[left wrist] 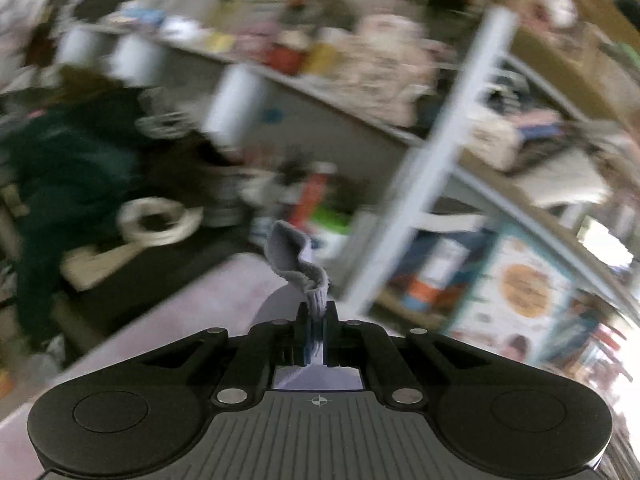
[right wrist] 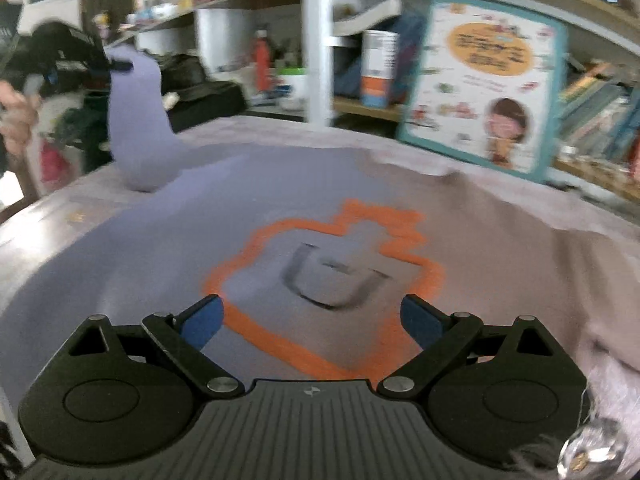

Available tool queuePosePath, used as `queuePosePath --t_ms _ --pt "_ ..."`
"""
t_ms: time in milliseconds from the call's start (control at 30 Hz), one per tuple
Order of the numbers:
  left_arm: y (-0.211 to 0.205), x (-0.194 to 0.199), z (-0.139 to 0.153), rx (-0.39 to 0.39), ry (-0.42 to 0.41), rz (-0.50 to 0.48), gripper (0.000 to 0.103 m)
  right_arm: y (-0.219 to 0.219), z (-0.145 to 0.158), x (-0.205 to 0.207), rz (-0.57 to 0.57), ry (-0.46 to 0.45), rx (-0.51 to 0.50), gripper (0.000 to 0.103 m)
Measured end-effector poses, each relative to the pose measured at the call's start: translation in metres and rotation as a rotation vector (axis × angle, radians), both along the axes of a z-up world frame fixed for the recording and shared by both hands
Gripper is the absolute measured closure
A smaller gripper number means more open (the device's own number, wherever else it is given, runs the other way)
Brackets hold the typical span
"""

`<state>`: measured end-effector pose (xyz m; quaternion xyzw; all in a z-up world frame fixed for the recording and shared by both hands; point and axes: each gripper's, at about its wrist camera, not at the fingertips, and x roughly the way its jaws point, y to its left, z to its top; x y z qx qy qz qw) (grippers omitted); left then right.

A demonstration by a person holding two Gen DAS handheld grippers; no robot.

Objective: Fold clothes
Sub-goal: 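Fold the lavender sleeve across the sweater front with the left tool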

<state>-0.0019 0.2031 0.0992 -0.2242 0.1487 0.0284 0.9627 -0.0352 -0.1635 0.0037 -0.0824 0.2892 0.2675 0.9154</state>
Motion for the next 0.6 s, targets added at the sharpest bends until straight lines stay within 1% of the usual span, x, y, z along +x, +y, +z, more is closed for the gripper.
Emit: queuePosePath --t_ms 167,333,433,600 --pt "-0.058 0.031 0.016 0.025 -0.053 -0.169 0.100 -0.038 -0.001 -0.006 -0.116 0.010 -0.011 0.007" --pt "-0.112 0.060 0.022 0.013 -0.071 -0.310 0.100 -0.058 -0.008 -0.015 -0.165 0.014 0.001 0.007" --pt "-0.140 0.071 0.023 0.010 -0.070 -0.368 0.100 -0.062 -0.013 -0.016 -0.171 0.028 0.012 0.007" --pt "-0.175 0.085 0.016 0.034 -0.036 -0.415 0.100 -0.063 -0.013 -0.015 -0.167 0.041 0.036 0.007"
